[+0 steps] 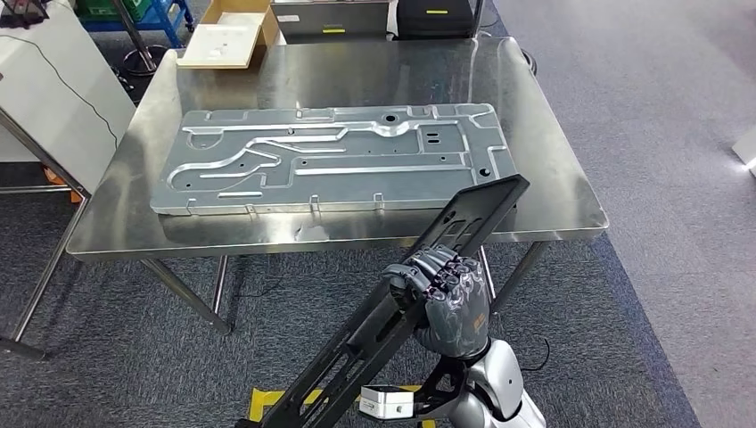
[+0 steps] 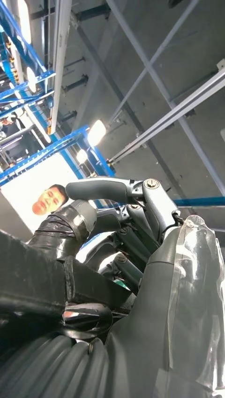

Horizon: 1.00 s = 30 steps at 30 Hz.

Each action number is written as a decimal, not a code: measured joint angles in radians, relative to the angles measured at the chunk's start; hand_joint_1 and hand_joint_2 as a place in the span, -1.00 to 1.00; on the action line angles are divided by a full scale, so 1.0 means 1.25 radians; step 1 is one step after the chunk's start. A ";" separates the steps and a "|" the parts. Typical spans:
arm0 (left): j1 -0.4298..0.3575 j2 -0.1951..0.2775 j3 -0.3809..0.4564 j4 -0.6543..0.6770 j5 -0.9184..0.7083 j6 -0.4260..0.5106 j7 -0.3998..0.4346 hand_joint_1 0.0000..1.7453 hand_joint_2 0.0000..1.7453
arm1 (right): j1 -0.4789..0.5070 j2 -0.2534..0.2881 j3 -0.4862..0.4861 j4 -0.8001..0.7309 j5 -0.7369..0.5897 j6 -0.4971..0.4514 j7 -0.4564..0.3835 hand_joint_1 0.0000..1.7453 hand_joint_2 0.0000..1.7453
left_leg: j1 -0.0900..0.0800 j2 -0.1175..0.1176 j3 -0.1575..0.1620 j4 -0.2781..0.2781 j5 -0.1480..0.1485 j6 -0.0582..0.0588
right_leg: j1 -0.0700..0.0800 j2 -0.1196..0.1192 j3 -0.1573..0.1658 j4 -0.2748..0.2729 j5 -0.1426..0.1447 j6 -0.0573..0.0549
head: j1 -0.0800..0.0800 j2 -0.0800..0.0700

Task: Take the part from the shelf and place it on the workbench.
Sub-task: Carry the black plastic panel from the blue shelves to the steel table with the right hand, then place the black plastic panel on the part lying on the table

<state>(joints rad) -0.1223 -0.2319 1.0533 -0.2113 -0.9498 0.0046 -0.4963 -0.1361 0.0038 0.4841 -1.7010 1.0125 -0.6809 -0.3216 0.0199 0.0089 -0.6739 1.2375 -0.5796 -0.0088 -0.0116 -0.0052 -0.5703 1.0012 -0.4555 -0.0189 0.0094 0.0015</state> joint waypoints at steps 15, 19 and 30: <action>-0.002 0.003 0.000 0.000 0.005 -0.017 -0.019 -1.00 1.00 | -0.002 0.000 -0.001 0.001 0.018 0.000 0.000 1.00 1.00 | 0.000 -0.003 0.096 -0.172 0.068 0.041 | -0.003 0.005 -0.095 0.185 -0.078 0.046 | 0.001 0.000; 0.000 0.003 0.000 0.000 0.000 -0.017 -0.019 -1.00 1.00 | -0.002 0.000 -0.006 0.003 0.032 0.000 0.002 1.00 1.00 | -0.001 -0.003 0.127 -0.172 0.046 0.038 | -0.002 0.004 -0.138 0.199 -0.020 0.044 | 0.001 0.000; -0.018 0.001 -0.017 0.000 -0.027 -0.033 -0.005 -1.00 1.00 | -0.189 -0.059 -0.111 0.055 0.027 0.039 0.099 1.00 1.00 | -0.003 -0.002 0.098 -0.045 -0.029 0.005 | 0.002 0.007 0.017 -0.013 -0.009 -0.005 | 0.001 0.000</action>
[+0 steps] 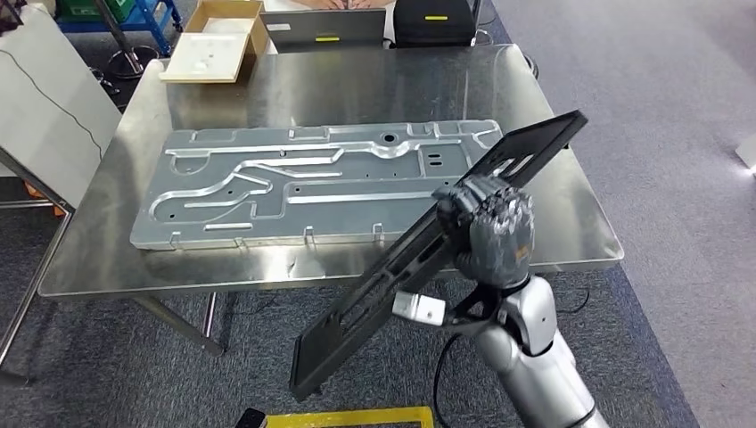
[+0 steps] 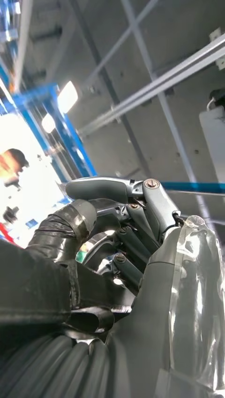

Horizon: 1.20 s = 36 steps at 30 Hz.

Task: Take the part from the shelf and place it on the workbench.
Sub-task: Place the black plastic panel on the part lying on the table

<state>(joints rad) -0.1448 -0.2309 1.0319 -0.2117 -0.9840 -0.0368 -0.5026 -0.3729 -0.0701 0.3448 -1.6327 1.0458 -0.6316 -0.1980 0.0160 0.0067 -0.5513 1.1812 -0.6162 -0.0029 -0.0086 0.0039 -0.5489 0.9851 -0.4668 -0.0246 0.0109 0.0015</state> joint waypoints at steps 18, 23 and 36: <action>0.000 0.000 -0.018 0.000 -0.007 -0.001 0.008 -1.00 1.00 | -0.172 -0.066 -0.080 0.155 -0.008 0.024 0.007 1.00 1.00 | 0.001 -0.010 0.039 -0.157 0.099 0.040 | -0.010 0.001 -0.093 0.232 -0.157 0.055 | 0.000 0.000; 0.008 -0.002 -0.021 0.000 -0.007 -0.002 0.008 -1.00 1.00 | -0.167 -0.074 -0.081 0.172 -0.003 0.027 0.012 1.00 1.00 | 0.007 -0.013 0.114 -0.165 0.032 0.020 | -0.006 -0.016 -0.135 0.047 0.059 0.048 | 0.000 0.000; 0.002 -0.004 -0.023 0.001 0.001 0.004 0.053 -1.00 1.00 | -0.274 -0.096 -0.081 0.310 0.073 0.092 0.041 1.00 1.00 | -0.005 -0.010 -0.119 -0.024 -0.017 0.017 | 0.011 0.002 0.048 -0.018 -0.010 -0.004 | 0.000 0.000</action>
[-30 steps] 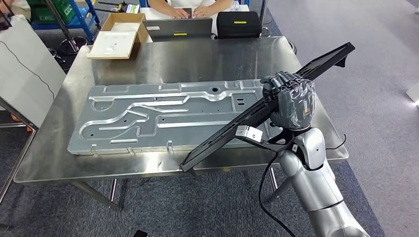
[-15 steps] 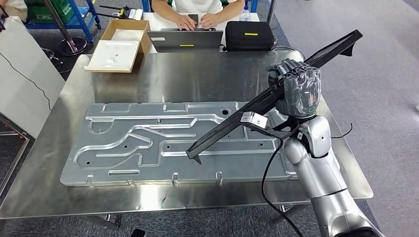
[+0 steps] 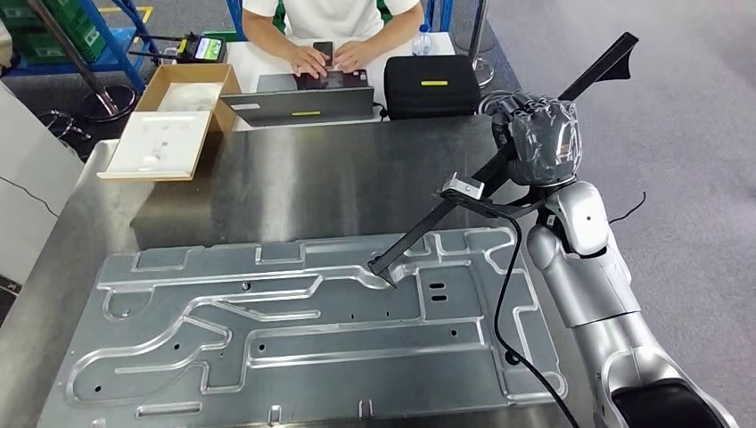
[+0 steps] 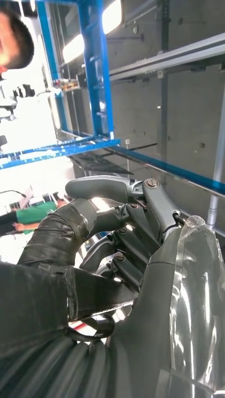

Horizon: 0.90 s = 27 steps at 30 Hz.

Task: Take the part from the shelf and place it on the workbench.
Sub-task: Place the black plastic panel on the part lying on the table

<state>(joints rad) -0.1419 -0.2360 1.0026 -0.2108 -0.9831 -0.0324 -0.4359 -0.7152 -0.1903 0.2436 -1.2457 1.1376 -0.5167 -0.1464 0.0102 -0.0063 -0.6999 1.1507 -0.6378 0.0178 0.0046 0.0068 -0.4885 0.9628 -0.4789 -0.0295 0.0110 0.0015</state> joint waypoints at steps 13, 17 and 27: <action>0.027 -0.020 0.002 0.003 0.026 -0.016 0.013 -1.00 1.00 | -0.037 -0.025 0.002 0.111 0.025 -0.011 0.015 1.00 1.00 | -0.004 -0.040 -0.015 -0.120 0.260 0.034 | -0.013 -0.006 -0.111 0.251 -0.169 0.050 | 0.001 0.000; 0.015 -0.021 0.003 0.003 0.028 -0.025 0.025 -1.00 1.00 | -0.041 -0.025 0.003 0.127 0.025 -0.013 0.018 1.00 1.00 | -0.004 -0.038 -0.024 -0.111 0.268 0.020 | -0.015 -0.013 -0.048 0.085 -0.065 0.045 | 0.001 0.000; -0.017 -0.021 0.003 0.003 0.017 -0.032 0.026 -1.00 1.00 | -0.046 -0.025 0.003 0.161 0.012 -0.031 0.009 1.00 1.00 | 0.001 -0.001 -0.096 0.109 0.114 -0.026 | -0.010 -0.009 -0.089 0.053 0.018 0.001 | 0.001 0.000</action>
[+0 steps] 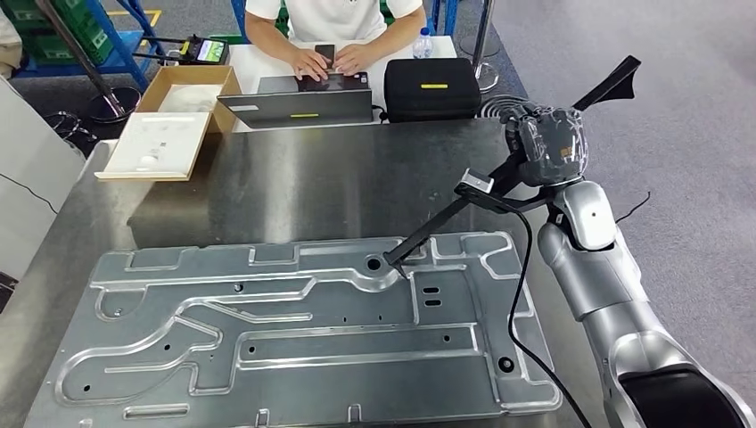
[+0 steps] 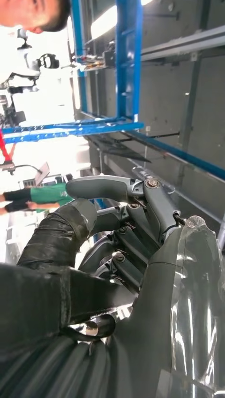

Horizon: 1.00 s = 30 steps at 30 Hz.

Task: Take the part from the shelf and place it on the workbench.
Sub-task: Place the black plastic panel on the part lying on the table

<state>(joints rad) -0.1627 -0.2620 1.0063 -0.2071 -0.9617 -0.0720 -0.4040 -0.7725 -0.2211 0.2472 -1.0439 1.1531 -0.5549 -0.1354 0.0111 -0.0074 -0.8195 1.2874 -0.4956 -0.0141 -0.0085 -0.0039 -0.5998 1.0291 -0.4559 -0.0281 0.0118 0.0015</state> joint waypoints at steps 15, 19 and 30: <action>-0.012 -0.001 -0.003 0.000 -0.010 0.018 -0.035 -1.00 1.00 | 0.037 -0.003 -0.001 0.037 0.002 -0.032 -0.004 1.00 1.00 | -0.001 0.007 0.195 -0.233 0.046 0.049 | -0.004 0.003 -0.105 0.181 -0.074 0.043 | 0.001 0.000; -0.008 -0.001 -0.003 0.000 -0.011 0.019 -0.035 -1.00 1.00 | 0.047 -0.004 -0.001 0.045 0.002 -0.034 -0.004 1.00 1.00 | 0.005 0.008 0.200 -0.228 0.036 0.040 | -0.019 0.001 -0.086 0.112 -0.002 0.056 | 0.001 0.000; -0.001 -0.001 -0.004 0.000 -0.006 0.021 -0.023 -1.00 1.00 | 0.056 0.003 -0.001 0.059 0.023 -0.042 -0.003 1.00 1.00 | 0.006 0.006 0.097 -0.024 -0.071 0.005 | -0.009 0.002 -0.034 -0.001 0.026 0.013 | 0.000 0.000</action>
<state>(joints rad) -0.1633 -0.2628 1.0018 -0.2071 -0.9693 -0.0461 -0.4331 -0.7026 -0.2174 0.2461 -0.9707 1.1812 -0.6068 -0.1391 0.0190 0.0002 -0.6986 1.2577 -0.5849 -0.0081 -0.0200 -0.0019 -0.6421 1.0282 -0.4230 -0.0120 0.0123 0.0015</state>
